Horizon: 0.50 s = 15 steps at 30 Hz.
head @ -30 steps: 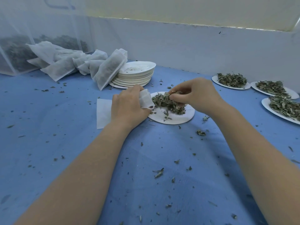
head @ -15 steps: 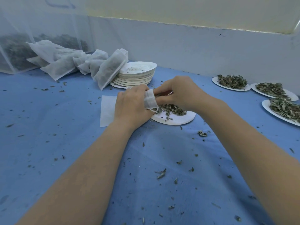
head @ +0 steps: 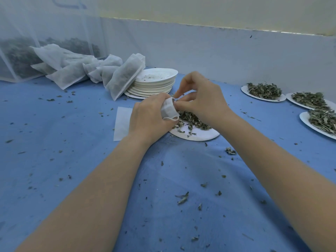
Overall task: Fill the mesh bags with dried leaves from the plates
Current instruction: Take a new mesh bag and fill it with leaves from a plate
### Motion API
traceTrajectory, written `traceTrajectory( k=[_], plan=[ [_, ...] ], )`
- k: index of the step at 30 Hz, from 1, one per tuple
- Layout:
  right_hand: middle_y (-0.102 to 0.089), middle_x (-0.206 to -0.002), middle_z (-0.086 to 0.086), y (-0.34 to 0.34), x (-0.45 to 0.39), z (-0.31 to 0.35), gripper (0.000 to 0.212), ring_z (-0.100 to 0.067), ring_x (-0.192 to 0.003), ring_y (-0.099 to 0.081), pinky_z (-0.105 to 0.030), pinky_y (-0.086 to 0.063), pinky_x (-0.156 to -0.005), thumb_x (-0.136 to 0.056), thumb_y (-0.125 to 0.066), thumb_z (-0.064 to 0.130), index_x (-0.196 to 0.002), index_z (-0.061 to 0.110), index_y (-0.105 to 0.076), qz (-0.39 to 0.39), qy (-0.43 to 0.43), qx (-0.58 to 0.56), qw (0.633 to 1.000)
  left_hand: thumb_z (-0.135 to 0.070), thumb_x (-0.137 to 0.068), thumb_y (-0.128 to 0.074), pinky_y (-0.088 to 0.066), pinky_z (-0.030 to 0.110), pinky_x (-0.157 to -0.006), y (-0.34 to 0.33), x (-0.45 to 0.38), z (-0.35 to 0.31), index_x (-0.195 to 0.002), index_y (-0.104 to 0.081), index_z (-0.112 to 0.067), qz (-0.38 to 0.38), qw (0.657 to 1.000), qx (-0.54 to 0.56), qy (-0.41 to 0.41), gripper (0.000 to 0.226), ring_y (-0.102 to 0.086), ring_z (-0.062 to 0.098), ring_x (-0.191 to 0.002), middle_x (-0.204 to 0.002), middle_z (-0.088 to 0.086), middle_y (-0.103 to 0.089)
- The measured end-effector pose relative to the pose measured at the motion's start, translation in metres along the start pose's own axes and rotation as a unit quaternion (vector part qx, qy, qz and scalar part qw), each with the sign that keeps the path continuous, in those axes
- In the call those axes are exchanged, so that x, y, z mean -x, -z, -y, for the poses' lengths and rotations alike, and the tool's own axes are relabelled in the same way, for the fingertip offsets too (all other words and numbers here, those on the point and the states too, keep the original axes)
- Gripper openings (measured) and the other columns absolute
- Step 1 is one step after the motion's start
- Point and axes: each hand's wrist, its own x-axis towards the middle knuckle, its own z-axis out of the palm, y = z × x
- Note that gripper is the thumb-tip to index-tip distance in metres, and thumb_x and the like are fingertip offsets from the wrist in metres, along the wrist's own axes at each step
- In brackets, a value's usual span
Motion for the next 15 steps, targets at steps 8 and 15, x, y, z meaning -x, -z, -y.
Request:
traceTrajectory(
  k=[8,15],
  plan=[
    [-0.057,-0.116,0.01,-0.007,0.0,-0.011,0.04,-0.006,-0.089,-0.053,-0.017,-0.04,-0.077,-0.085,-0.063,0.038,-0.122,0.027,-0.057,0.035,-0.051,0.12,0.991,-0.02,-0.07,-0.072,-0.045,0.045,-0.083,-0.001,0.0,0.0,-0.105,-0.062,-0.013,-0.034,0.998,0.023,-0.038,0.036,-0.058,0.022,-0.09,-0.096,0.0,-0.065],
    [-0.069,-0.078,0.012,-0.001,0.006,-0.002,0.011,0.002,-0.073,-0.064,-0.006,-0.047,-0.069,-0.076,-0.076,0.023,-0.085,0.023,-0.07,-0.026,-0.025,0.031,0.999,-0.023,-0.068,-0.074,-0.046,0.042,-0.08,-0.003,-0.001,0.001,-0.106,-0.06,-0.014,-0.05,0.998,0.002,-0.03,0.042,-0.057,0.023,-0.091,-0.096,0.0,-0.064]
  ],
)
